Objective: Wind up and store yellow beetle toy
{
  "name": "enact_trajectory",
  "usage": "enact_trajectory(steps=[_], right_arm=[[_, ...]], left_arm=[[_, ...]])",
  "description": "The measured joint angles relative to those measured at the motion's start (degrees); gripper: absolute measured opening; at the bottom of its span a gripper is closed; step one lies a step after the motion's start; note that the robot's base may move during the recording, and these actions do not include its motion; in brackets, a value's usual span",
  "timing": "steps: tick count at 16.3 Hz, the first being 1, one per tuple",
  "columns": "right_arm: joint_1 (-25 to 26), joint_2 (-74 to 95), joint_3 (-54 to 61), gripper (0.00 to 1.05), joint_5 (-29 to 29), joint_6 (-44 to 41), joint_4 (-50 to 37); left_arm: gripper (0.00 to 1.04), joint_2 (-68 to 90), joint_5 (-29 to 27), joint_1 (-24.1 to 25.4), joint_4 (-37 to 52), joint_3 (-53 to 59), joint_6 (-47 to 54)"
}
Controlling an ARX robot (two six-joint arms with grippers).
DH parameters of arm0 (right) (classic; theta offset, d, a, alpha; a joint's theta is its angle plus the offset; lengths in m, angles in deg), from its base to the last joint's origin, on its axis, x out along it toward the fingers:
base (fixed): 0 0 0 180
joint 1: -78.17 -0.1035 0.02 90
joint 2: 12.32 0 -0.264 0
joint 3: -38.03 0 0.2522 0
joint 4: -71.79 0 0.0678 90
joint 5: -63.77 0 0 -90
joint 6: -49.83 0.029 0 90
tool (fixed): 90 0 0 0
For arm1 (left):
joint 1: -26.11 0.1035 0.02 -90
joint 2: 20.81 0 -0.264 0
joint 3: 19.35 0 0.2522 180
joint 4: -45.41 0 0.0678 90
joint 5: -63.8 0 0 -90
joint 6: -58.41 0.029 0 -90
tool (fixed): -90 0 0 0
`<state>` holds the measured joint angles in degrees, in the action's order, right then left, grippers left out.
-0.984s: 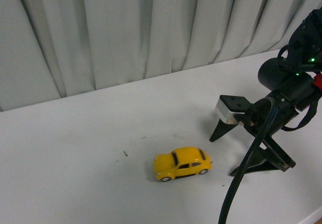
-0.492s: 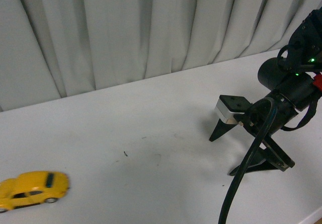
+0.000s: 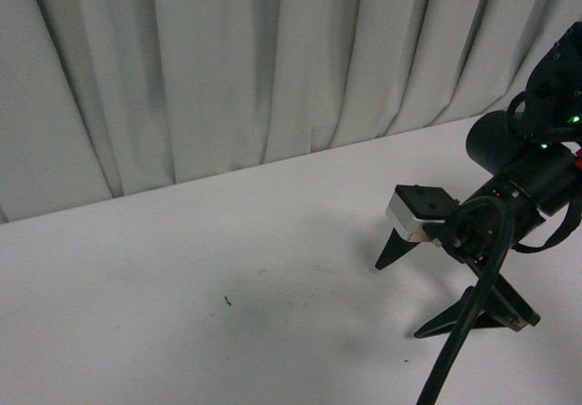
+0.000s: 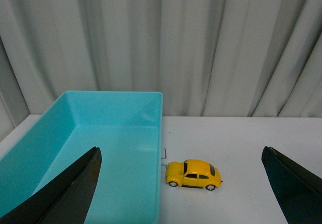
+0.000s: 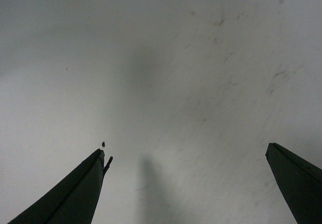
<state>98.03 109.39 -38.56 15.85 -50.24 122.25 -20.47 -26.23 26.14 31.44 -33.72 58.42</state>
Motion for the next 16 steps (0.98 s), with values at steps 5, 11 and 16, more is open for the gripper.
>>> enact_trajectory(steps=[5,11,16], right_arm=[[-0.77,-13.64,4.85,0.98,6.36,-0.02,2.54],[-3.78,-34.51,14.23,0.88,0.74,10.84,-22.95],[-11.04,-65.83,43.65,0.34,-33.73,83.01,-72.46]], left_arm=[[0.98,0.00,0.00,0.00,0.00,0.00,0.00],[0.98,0.00,0.02,0.00,0.00,0.00,0.00],[0.98,0.00,0.00,0.00,0.02,0.00,0.00]])
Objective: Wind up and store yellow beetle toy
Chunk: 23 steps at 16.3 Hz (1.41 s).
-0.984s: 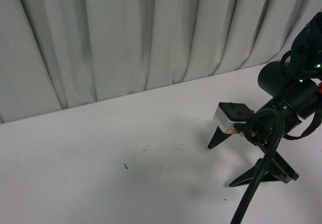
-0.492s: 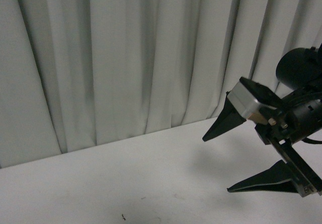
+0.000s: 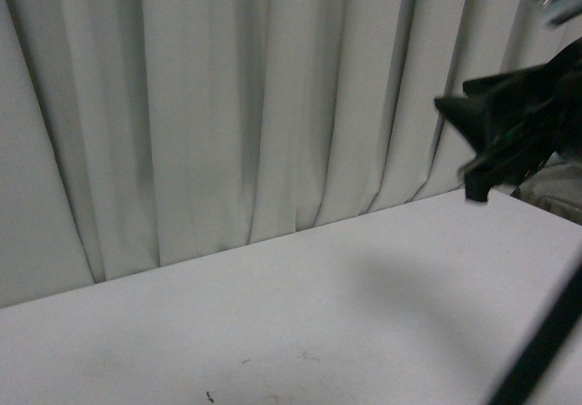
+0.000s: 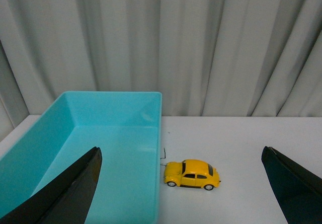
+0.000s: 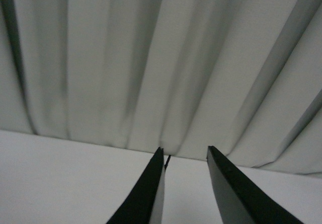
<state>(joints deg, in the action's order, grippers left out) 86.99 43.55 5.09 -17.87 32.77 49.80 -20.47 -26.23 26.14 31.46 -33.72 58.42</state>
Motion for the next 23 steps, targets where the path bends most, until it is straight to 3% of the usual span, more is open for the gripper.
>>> enact_trajectory(steps=[3,7,23], right_arm=[[-3.17,-13.49,6.12,0.01,-2.29,13.20,7.15],[-9.14,-20.90,11.58,0.02,-7.76,15.91,8.70],[-9.07,-43.58,18.60,0.02,-8.20,16.20,23.37]], left_arm=[[0.98,0.00,-0.02,0.00,-0.02,0.00,0.00],[0.98,0.00,-0.04,0.00,0.00,0.00,0.00],[0.98,0.00,0.00,0.00,-0.02,0.00,0.00]])
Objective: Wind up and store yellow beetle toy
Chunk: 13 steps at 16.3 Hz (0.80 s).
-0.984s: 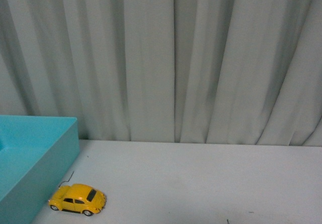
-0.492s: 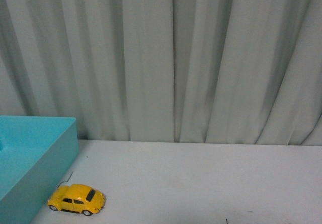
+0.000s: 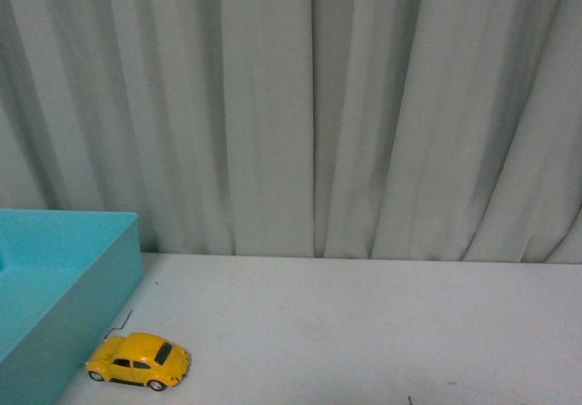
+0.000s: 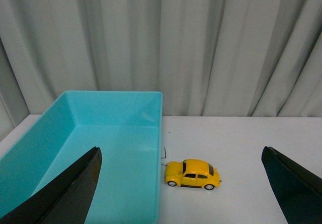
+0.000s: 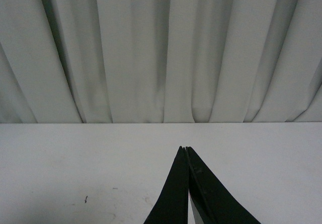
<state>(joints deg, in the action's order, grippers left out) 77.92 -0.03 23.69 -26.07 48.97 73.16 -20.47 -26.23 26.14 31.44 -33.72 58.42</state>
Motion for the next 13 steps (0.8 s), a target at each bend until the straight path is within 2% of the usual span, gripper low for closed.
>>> enact_trajectory(steps=[3,4,6,7,8,13], right_arm=[[0.00,-3.89,-0.07,0.02,-0.02,0.00,4.74],[0.00,-11.45,-0.04,0.02,-0.11,0.02,12.70],[0.00,-12.09,-0.04,0.02,-0.20,0.02,13.16],[0.00,-12.15,-0.04,0.17,-0.17,0.02,12.61],[0.00,-12.15,-0.04,0.28,-0.20,0.02,12.63],[0.00,-12.15,-0.04,0.67,-0.17,0.02,12.61]], left_arm=[[0.98,0.00,0.00,0.00,0.00,0.00,0.00],[0.98,0.00,-0.02,0.00,0.02,0.00,0.00],[0.98,0.00,-0.04,0.00,0.04,0.00,0.00],[0.98,0.00,0.00,0.00,0.00,0.00,0.00],[0.98,0.00,0.00,0.00,0.00,0.00,0.00],[0.98,0.00,0.00,0.00,0.00,0.00,0.00]])
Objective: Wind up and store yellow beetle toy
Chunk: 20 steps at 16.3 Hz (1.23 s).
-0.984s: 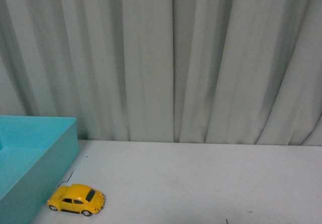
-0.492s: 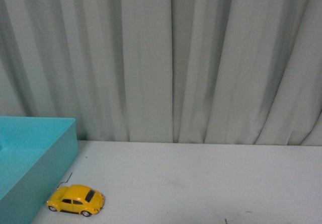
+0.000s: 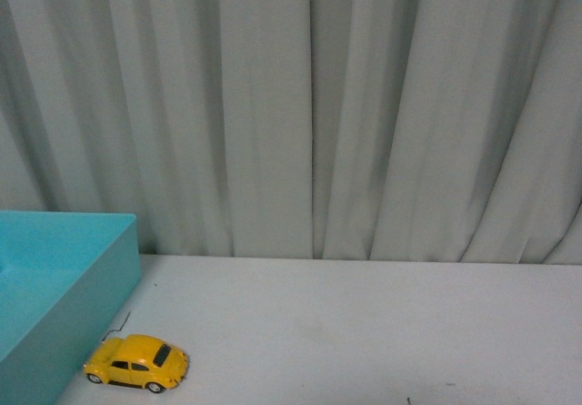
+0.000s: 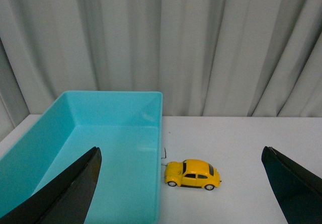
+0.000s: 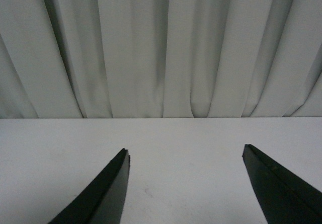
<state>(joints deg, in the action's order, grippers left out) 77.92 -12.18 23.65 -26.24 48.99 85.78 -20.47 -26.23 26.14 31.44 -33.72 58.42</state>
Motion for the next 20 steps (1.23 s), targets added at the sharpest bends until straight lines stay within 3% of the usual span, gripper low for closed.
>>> enact_trajectory(steps=[3,4,6,8,9,11,14,16,20], right_arm=[[0.00,0.00,0.00,0.96,0.00,0.00,0.02],[0.00,0.00,0.00,1.00,0.00,0.02,0.02],[0.00,0.00,0.00,0.98,0.00,0.00,0.00],[0.00,0.00,0.00,0.98,0.00,0.02,0.00],[0.00,0.00,0.00,0.98,0.15,0.02,0.00],[0.00,0.00,0.00,0.98,0.02,0.02,0.02],[0.00,0.00,0.00,0.98,0.02,0.02,0.00],[0.00,0.00,0.00,0.98,-0.04,0.02,0.00],[0.00,0.02,0.00,0.98,0.00,0.02,0.02]], left_arm=[[0.98,0.00,0.00,0.00,0.00,0.00,0.00],[0.98,0.00,0.00,0.00,0.00,0.00,0.00],[0.98,0.07,-0.07,-0.02,-0.39,-0.02,-0.20],[0.98,13.75,-4.61,-2.12,-19.15,-9.25,-10.56],[0.98,19.87,-5.27,-2.60,-21.59,-12.70,-15.26],[0.98,28.79,-5.29,-2.40,-16.83,-16.74,-20.83],[0.98,41.00,-3.61,-1.11,-7.32,-22.49,-20.02],[0.98,50.40,-1.42,-0.57,-2.12,-26.71,-16.39],[0.98,74.27,1.77,-2.95,4.24,-43.28,1.27]])
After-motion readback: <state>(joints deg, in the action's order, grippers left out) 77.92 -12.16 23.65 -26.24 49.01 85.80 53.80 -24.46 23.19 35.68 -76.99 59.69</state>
